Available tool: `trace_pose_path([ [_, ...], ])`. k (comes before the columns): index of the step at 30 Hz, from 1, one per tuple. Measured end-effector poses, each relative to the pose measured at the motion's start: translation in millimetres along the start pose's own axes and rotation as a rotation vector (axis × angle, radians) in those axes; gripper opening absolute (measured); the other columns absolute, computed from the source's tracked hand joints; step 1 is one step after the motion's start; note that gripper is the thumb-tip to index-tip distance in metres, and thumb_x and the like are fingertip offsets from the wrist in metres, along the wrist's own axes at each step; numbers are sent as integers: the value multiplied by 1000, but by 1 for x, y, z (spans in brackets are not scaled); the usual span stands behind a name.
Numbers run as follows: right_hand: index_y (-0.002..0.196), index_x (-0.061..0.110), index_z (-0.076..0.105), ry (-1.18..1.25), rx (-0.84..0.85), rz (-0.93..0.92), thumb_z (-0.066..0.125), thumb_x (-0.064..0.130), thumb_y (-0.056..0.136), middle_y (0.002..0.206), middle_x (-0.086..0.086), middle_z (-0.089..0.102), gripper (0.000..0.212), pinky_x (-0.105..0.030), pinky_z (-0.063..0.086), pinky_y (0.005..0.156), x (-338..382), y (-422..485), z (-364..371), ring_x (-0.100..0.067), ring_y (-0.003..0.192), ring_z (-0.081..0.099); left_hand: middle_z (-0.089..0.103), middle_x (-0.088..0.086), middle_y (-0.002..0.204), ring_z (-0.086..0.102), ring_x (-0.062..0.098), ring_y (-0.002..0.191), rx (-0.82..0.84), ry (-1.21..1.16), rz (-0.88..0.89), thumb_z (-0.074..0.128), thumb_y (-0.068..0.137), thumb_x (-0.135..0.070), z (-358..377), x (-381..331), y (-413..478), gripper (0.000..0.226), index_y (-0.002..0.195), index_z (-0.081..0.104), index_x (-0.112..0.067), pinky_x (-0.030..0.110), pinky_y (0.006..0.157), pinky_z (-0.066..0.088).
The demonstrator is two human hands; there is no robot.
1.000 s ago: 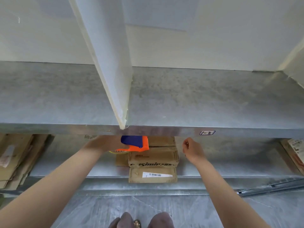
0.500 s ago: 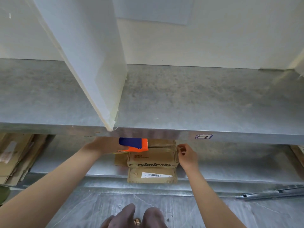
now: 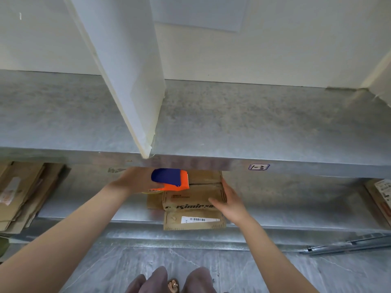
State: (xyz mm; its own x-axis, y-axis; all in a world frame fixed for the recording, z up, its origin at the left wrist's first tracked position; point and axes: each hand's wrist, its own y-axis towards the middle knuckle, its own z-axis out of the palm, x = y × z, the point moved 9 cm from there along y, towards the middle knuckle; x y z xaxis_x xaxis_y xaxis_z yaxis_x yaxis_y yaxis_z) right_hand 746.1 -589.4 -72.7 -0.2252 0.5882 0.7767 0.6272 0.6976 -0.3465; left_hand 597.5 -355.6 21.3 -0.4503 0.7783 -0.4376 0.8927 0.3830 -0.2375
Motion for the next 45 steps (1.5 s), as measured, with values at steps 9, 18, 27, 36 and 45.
trace_pose_path([
  [9, 152, 31, 26, 33, -102, 19, 78, 32, 79, 142, 9, 50, 90, -27, 42, 105, -2, 1, -1, -14, 127, 51, 62, -26, 90, 59, -4, 82, -45, -143, 13, 76, 75, -37, -3, 1, -17, 34, 91, 54, -56, 20, 72, 51],
  [18, 152, 36, 25, 14, -78, 57, 75, 31, 83, 140, 6, 53, 85, -26, 41, 103, 1, 4, 4, -18, 126, 53, 58, -44, 93, 53, -19, 94, -87, -168, -27, 84, 70, -31, -36, 43, -38, 66, 95, 45, -78, 7, 75, 43],
  [27, 150, 40, 26, 42, -68, 95, 75, 32, 83, 138, 6, 55, 84, -31, 43, 106, -1, 6, 6, -17, 123, 54, 58, -16, 114, 53, 4, 102, -65, -50, -69, 82, 72, -37, -39, 95, -65, 64, 129, 54, -41, 11, 83, 38],
  [36, 151, 35, 28, 23, -95, 100, 76, 28, 83, 138, 3, 55, 84, -23, 41, 99, 3, 4, 4, -18, 123, 55, 53, -6, 123, 44, 7, 110, -43, 28, -69, 79, 75, -28, -21, 107, -60, 67, 136, 52, -28, 20, 95, 31],
  [45, 151, 36, 28, 46, -96, 117, 77, 27, 82, 139, 2, 54, 85, -23, 41, 100, 4, 4, 6, -18, 124, 54, 53, -4, 124, 48, 19, 118, 26, 49, -122, 80, 71, -30, -2, 112, -40, 69, 134, 53, -30, 29, 95, 38],
])
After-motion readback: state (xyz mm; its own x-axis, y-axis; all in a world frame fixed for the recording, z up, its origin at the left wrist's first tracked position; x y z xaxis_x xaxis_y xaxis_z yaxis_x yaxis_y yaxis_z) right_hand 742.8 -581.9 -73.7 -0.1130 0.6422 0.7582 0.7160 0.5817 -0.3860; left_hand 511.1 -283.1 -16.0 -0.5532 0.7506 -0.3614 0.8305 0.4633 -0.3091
